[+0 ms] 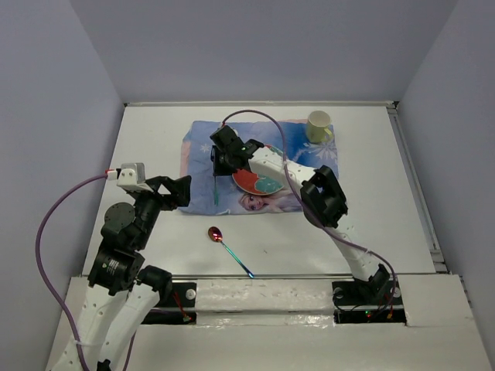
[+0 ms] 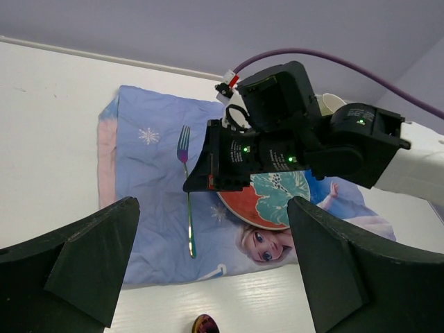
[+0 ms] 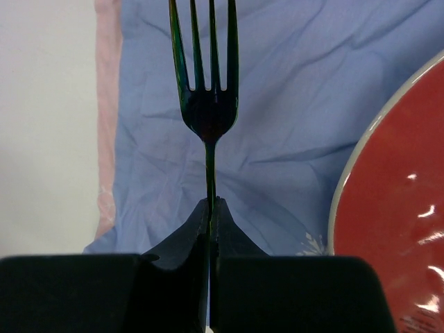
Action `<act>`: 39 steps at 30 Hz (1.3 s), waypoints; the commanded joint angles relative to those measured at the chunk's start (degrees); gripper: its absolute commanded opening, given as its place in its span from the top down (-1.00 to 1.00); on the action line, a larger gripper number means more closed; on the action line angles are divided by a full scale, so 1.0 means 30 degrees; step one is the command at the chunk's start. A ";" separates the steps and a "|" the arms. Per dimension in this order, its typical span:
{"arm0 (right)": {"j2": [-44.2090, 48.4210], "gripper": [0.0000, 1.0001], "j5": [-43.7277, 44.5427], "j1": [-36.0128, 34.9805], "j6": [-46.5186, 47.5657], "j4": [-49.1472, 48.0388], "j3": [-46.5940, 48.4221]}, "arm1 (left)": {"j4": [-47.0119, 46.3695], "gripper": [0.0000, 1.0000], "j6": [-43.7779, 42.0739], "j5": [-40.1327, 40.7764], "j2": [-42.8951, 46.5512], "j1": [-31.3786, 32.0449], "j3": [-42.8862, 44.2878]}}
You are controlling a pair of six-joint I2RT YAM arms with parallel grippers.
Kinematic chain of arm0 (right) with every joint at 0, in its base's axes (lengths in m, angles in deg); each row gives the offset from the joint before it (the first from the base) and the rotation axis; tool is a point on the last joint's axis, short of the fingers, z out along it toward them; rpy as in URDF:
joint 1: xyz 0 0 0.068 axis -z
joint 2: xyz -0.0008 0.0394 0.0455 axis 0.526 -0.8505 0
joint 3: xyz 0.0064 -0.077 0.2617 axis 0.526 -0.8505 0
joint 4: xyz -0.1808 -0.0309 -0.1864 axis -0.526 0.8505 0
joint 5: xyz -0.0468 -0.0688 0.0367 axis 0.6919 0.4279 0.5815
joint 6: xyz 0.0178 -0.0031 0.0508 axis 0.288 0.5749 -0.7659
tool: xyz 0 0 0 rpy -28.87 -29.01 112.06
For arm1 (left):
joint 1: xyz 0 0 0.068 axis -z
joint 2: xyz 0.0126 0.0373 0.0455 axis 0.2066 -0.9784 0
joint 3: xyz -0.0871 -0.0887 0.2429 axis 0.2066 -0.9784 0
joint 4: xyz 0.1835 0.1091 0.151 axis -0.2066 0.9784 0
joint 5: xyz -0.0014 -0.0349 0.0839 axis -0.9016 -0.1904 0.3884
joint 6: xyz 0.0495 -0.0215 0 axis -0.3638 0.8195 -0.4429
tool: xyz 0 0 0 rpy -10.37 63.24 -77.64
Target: Set the dinner table for one person
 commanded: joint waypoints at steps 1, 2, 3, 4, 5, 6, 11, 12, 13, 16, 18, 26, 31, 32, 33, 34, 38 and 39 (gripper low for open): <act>-0.0150 1.00 0.0074 -0.0013 -0.0781 -0.0341 0.1263 | -0.0687 -0.97 0.0056 -0.0295 -0.0066 -0.0092 0.0278; -0.0210 1.00 0.0365 -0.0013 -0.0870 -0.0370 0.1233 | -0.0687 -0.97 0.0056 -0.0324 -0.0095 -0.0092 0.0278; -0.0298 1.00 0.0513 -0.0013 -0.0928 -0.0399 0.1291 | -0.0745 -0.97 0.0056 -0.0412 -0.0124 -0.0063 0.0278; -0.0415 1.00 0.0660 -0.0013 -0.0900 -0.0399 0.1379 | -0.0746 -0.97 0.0027 -0.0470 -0.0124 -0.0063 0.0249; -0.0561 1.00 0.0864 -0.0013 -0.0871 -0.0399 0.1438 | -0.0746 -0.97 0.0026 -0.0471 -0.0153 -0.0063 0.0249; -0.0620 1.00 0.0982 -0.0013 -0.0870 -0.0399 0.1496 | -0.0746 -0.97 0.0026 -0.0471 -0.0154 -0.0063 0.0249; -0.1264 1.00 0.1597 -0.0013 -0.0725 -0.0341 0.1789 | -0.0804 -0.97 0.0027 -0.0530 -0.0095 -0.0063 0.0249; -0.1527 1.00 0.1744 -0.0013 -0.0695 -0.0312 0.1877 | -0.0775 -0.97 0.0055 -0.0530 -0.0124 -0.0063 0.0249; -0.1587 1.00 0.1861 -0.0013 -0.0666 -0.0253 0.1936 | -0.0775 -0.97 0.0056 -0.0559 -0.0124 -0.0063 0.0249; -0.2112 0.98 0.2302 -0.0013 -0.0461 -0.0137 0.2461 | -0.0804 -0.97 0.0027 -0.0617 -0.0183 -0.0063 0.0249; -0.2407 0.90 0.2128 0.0161 -0.0431 0.0040 0.2872 | -0.0804 -0.97 0.0026 -0.0589 -0.0183 -0.0063 0.0249; -0.2440 0.23 0.1863 0.0163 -0.0314 0.0070 0.3636 | -0.0804 -0.97 0.0056 -0.0559 -0.0329 -0.0063 0.0249; -0.0192 0.09 0.1131 -0.0040 0.0240 -0.0541 0.2935 | -0.0775 -0.97 -0.0003 -0.0471 -0.0388 -0.0063 0.0249; 0.0369 0.08 0.1043 -0.0042 0.0359 -0.0807 0.2642 | -0.0804 -0.97 -0.0061 -0.0529 -0.0388 -0.0063 0.0278; 0.0955 -0.02 0.0955 -0.0274 0.0476 -0.1100 0.1711 | -0.0804 -0.97 -0.0032 -0.0559 -0.0475 -0.0063 0.0278; 0.2237 -0.02 0.0838 -0.0277 0.0767 -0.1770 0.1122 | -0.0804 -0.97 -0.0090 -0.0501 -0.0476 -0.0063 0.0278; 0.6401 -0.02 0.0075 -0.1939 0.2435 -0.4699 -0.4493 | -0.0746 -0.97 -0.0149 -0.0325 -0.0272 -0.0092 0.0278; 0.7367 -0.01 0.0133 -0.2324 0.2759 -0.5286 -0.6133 | -0.0746 -0.97 -0.0149 -0.0325 -0.0242 -0.0092 0.0278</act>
